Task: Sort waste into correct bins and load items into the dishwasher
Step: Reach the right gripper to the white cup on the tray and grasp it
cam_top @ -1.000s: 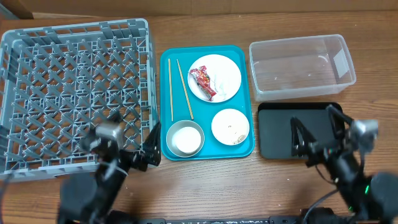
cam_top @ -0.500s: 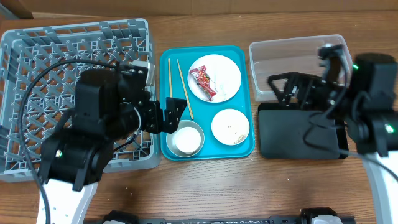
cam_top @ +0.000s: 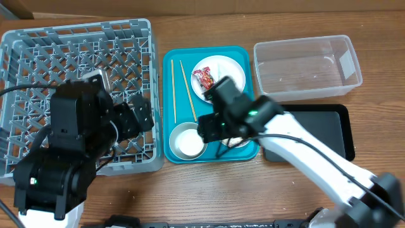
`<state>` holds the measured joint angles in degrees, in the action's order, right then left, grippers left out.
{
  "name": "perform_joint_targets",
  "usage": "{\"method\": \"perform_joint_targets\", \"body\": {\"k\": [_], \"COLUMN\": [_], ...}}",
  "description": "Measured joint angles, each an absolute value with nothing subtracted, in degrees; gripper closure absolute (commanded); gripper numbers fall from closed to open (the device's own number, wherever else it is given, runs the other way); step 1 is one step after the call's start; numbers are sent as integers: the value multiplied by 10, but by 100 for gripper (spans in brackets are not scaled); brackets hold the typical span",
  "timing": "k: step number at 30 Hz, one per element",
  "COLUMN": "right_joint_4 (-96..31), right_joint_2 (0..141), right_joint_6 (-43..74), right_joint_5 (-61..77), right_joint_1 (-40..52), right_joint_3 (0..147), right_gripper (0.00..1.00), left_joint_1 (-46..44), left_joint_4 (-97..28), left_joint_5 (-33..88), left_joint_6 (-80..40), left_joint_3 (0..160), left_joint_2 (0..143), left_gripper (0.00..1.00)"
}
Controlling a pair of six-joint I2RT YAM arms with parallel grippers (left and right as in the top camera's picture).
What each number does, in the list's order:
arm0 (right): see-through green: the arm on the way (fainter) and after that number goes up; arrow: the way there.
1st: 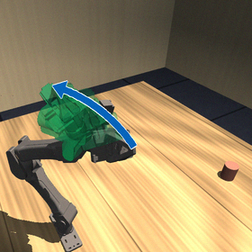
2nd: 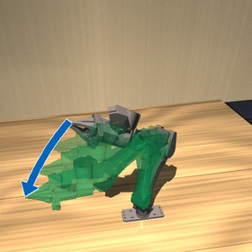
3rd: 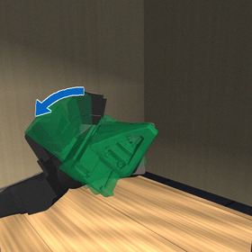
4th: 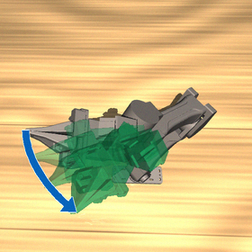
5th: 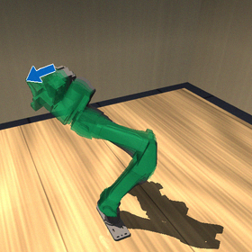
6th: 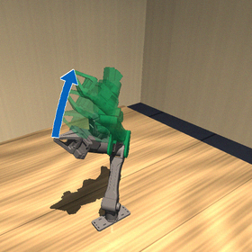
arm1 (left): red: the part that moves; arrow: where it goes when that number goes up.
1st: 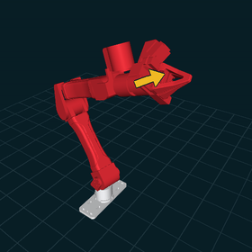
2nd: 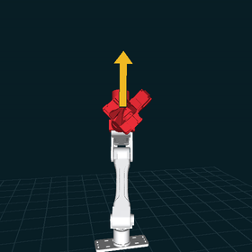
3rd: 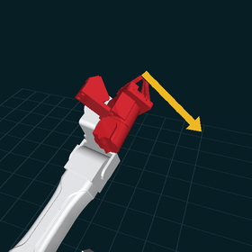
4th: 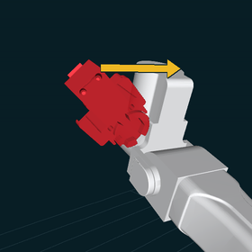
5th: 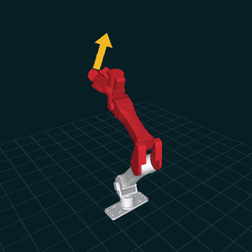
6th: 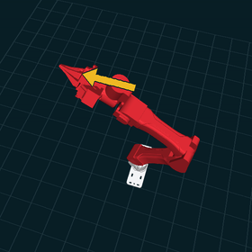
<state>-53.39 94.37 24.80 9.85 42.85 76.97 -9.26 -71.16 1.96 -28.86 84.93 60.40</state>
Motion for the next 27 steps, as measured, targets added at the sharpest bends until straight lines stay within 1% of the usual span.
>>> {"method": "perform_joint_targets", "body": {"k": [2,4,8,10,12,13,16,21,22,23,24,25,26,27], "right_joint_4": [-531,-530,-519,-512,-506,-505,-498,-505,-505,-505,-503,-501,-498,-498], "right_joint_2": [966,992,1023,1033,1038,1038,1038,1038,1038,1038,1038,1038,1038,1038], "right_joint_6": [257,262,274,278,286,289,303,320,321,322,324,326,328,329], "right_joint_5": [90,81,72,73,72,72,68,62,62,62,61,60,59,59], "right_joint_1": [436,440,440,440,440,441,443,444,444,444,444,444,443,444], "right_joint_3": [770,770,770,770,769,769,769,769,769,769,769,769,768,768], "right_gripper": [50,55,59,64,73,76,77,76,78,84,89,90,96,96], "left_joint_1": [-93,-93,-93,-93,-93,-93,-93,-93,-93,-93,-93,-93,-93,-93], "left_joint_4": [-727,-738,-746,-748,-748,-748,-748,-755,-756,-758,-759,-759,-759,-759], "left_joint_5": [12,5,-1,-3,-4,-5,-7,-7,-7,-7,-7,-7,-7,-7], "left_joint_6": [-290,-290,-290,-290,-290,-290,-290,-290,-290,-290,-290,-290,-290,-290], "left_joint_3": [849,849,849,849,849,849,849,849,849,849,849,849,849,849], "left_joint_2": [604,604,604,604,604,604,604,604,604,604,604,604,604,604], "left_gripper": [0,0,0,0,0,0,0,0,0,0,0,0,0,0]}}
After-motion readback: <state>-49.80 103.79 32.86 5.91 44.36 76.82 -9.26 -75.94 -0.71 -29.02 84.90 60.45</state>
